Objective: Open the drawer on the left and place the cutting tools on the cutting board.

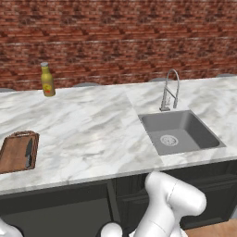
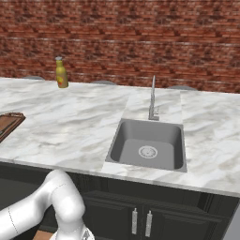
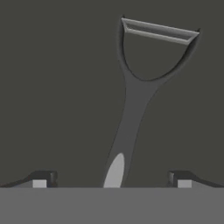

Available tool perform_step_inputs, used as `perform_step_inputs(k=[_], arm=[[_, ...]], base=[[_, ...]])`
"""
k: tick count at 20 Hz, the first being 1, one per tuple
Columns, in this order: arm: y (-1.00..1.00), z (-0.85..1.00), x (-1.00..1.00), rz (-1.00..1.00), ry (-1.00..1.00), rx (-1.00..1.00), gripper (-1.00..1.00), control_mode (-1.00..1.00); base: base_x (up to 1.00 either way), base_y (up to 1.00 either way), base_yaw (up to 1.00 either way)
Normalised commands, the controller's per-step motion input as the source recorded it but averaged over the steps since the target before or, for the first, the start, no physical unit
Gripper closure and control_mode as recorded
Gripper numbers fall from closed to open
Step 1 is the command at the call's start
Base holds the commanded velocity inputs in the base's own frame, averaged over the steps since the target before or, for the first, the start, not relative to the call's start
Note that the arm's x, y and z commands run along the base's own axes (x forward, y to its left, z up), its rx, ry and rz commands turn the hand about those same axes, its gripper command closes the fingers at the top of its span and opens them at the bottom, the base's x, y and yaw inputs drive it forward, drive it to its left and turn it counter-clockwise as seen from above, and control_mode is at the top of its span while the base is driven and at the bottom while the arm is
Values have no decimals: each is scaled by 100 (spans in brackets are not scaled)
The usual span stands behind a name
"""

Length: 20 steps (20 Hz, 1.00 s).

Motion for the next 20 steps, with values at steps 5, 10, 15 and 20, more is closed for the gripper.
perform_step_inputs(k=[5,10,15,20], arm=[[-7,-13,-23,0,0,-1,-100,-100],[-20,-16,-14,-1,0,-3,-100,-100],[-22,-19,-2,-3,0,-5,-100,-100],[-14,-20,-13,-2,0,-4,-100,-100]], base=[[0,0,0],[0,0,0],[0,0,0],[0,0,0]])
